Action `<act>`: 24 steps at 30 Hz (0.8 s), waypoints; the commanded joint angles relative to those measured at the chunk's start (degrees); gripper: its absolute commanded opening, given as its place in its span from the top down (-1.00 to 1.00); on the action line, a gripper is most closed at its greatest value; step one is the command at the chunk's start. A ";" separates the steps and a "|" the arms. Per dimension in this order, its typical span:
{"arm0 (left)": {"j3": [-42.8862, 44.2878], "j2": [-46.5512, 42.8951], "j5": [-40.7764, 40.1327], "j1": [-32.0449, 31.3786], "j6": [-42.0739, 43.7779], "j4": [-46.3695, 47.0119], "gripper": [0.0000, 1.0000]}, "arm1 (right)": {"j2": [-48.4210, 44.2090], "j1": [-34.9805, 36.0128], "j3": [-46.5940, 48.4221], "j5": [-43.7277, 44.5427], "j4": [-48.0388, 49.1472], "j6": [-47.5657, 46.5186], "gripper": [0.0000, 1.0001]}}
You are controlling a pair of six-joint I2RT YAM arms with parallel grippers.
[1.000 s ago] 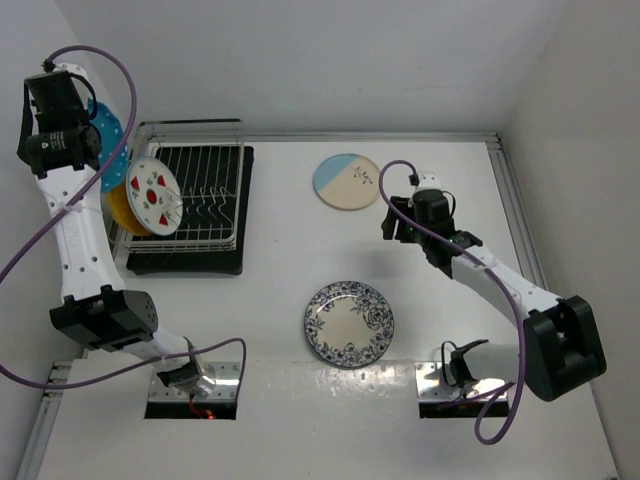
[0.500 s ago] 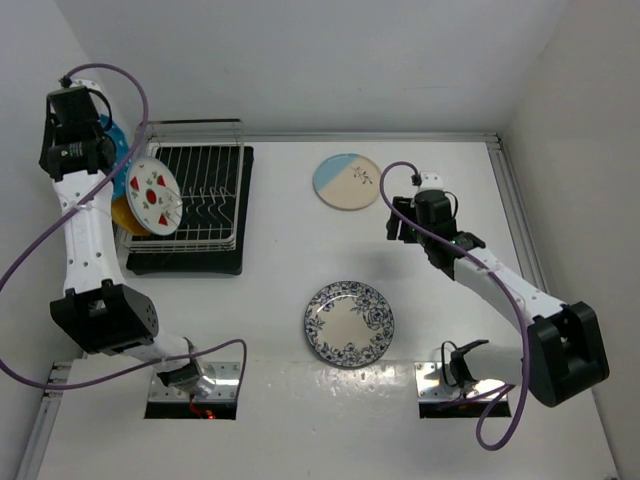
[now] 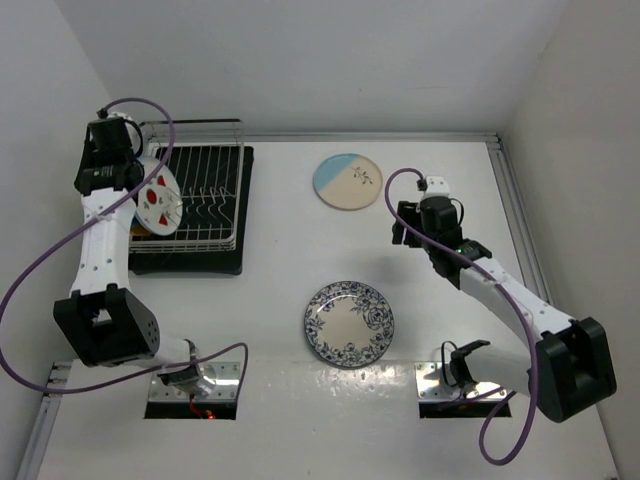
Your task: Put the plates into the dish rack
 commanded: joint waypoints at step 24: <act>-13.70 -6.59 -4.28 -2.86 -6.78 15.12 1.00 | -3.61 0.04 -2.44 2.46 2.27 -1.05 -0.28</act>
